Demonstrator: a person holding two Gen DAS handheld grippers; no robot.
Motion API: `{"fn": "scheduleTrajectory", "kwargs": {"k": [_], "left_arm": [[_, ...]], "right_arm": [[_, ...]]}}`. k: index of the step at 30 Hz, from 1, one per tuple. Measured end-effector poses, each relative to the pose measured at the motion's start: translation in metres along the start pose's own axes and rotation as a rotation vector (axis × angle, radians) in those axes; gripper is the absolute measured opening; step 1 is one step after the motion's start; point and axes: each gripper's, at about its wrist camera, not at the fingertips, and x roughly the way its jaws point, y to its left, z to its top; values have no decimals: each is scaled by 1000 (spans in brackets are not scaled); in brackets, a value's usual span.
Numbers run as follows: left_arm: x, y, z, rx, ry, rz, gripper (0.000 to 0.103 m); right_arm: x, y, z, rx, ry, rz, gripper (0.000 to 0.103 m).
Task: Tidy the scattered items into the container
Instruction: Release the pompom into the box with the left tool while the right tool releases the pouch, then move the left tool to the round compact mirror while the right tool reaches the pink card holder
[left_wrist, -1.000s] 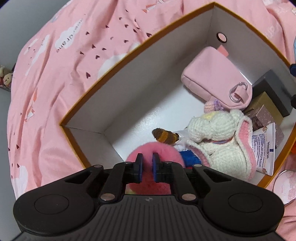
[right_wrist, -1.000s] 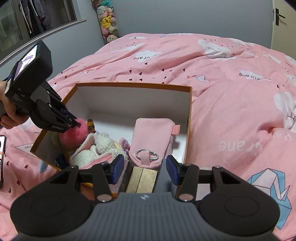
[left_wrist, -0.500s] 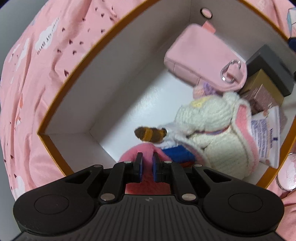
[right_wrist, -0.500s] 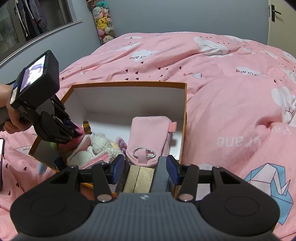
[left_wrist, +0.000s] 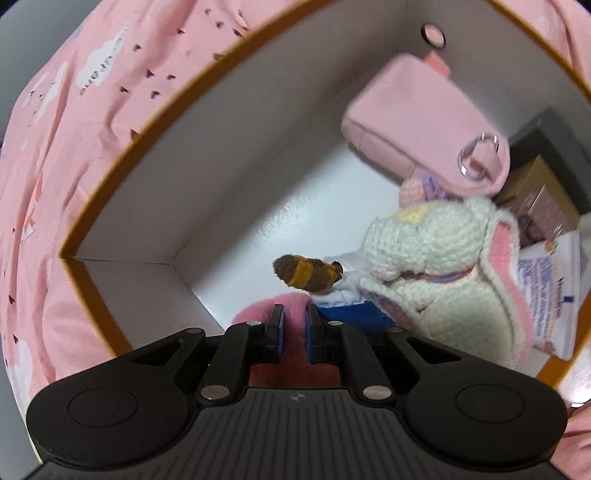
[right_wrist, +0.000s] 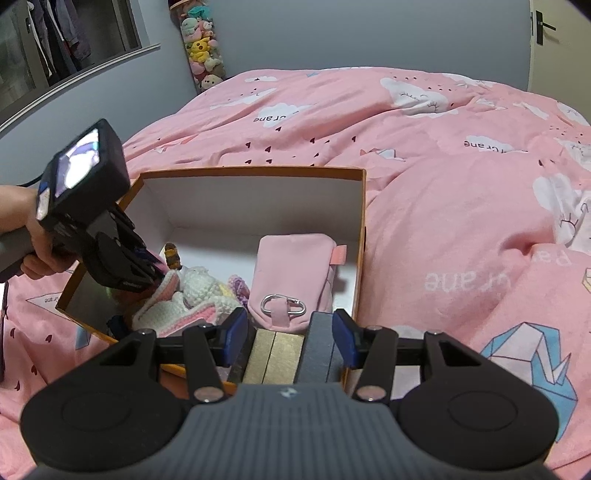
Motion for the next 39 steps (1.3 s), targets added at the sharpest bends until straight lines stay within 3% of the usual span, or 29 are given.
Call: {"fn": "scheduleTrajectory", "kwargs": {"k": [6,12,16,22,28,34,37,39], "left_arm": [[-36,11,-12,-67,-104,1,11],[-82,-3,-27,-87,-277,-18,11],[-115,-24,-46,-86,-394,-74,12],[-142,-62,-79,-52,-507,-172,12],[-132,-94,-102,-44,-548,-259,12],[-101,-121,-112,-53,-517,-304,12],[-92,-133,-120,-51,-512,-333,15],[-87,-142,-125,-30,-511,-351,22]], "right_arm": [[-6,2,-5,-1,2,-6,54],[-22,7,-8,-15,-43,6,54],[-39,6,-10,-5,-88,2,54],[-65,11,-24,-6,-127,-21,54],[-80,21,-53,-17,-84,-46,49],[-81,26,-86,-51,19,-86,45],[-75,31,-104,-109,83,-123,47],[-69,32,-114,-140,130,-146,48]]}}
